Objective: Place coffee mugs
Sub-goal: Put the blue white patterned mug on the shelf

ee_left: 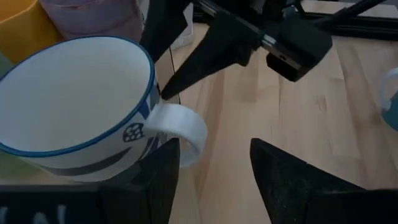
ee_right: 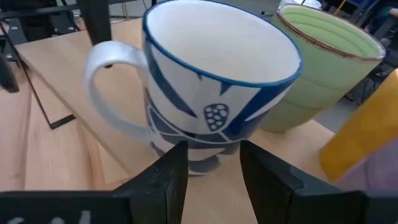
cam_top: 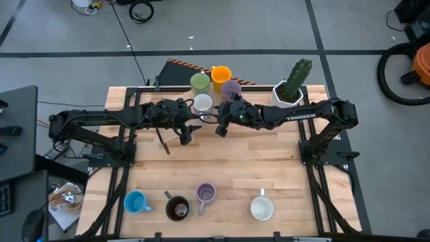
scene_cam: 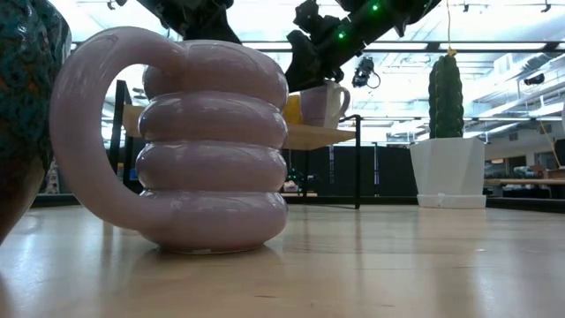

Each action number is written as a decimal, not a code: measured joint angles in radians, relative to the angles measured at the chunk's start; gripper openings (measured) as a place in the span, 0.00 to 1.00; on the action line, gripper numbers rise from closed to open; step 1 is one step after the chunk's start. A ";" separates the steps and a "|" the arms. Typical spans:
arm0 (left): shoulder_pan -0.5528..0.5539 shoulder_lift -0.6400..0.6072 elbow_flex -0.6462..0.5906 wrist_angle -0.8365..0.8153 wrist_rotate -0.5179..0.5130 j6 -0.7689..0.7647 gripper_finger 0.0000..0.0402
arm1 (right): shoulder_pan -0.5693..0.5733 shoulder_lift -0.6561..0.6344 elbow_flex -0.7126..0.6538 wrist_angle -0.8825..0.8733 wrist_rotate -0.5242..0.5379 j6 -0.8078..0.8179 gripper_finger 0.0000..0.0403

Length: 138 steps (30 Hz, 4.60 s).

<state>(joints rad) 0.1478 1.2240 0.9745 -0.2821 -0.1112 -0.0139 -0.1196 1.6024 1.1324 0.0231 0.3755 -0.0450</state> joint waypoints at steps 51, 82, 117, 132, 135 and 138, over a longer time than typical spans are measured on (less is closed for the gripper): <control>-0.020 0.097 0.000 0.179 -0.026 0.220 0.51 | 0.144 -0.060 0.001 -0.159 0.111 0.006 0.38; 0.010 0.153 0.000 0.015 -0.193 0.043 0.51 | 0.150 -0.059 0.000 -0.189 0.129 0.003 0.37; 0.019 0.115 0.000 0.111 -0.211 0.105 0.51 | 0.129 -0.083 0.000 -0.172 0.177 -0.116 0.37; 0.019 0.115 0.000 0.114 -0.237 0.132 0.51 | 0.101 -0.083 0.000 -0.165 0.171 -0.108 0.37; 0.019 0.115 0.000 0.122 -0.237 0.143 0.51 | 0.102 -0.083 0.000 -0.165 0.172 -0.108 0.37; 0.019 0.115 0.000 0.145 -0.237 0.163 0.51 | 0.113 -0.083 0.000 -0.166 0.175 -0.105 0.37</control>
<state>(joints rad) 0.1673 1.3388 0.9749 -0.1369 -0.3481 0.1490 -0.0065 1.5192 1.1324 -0.1425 0.5509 -0.1503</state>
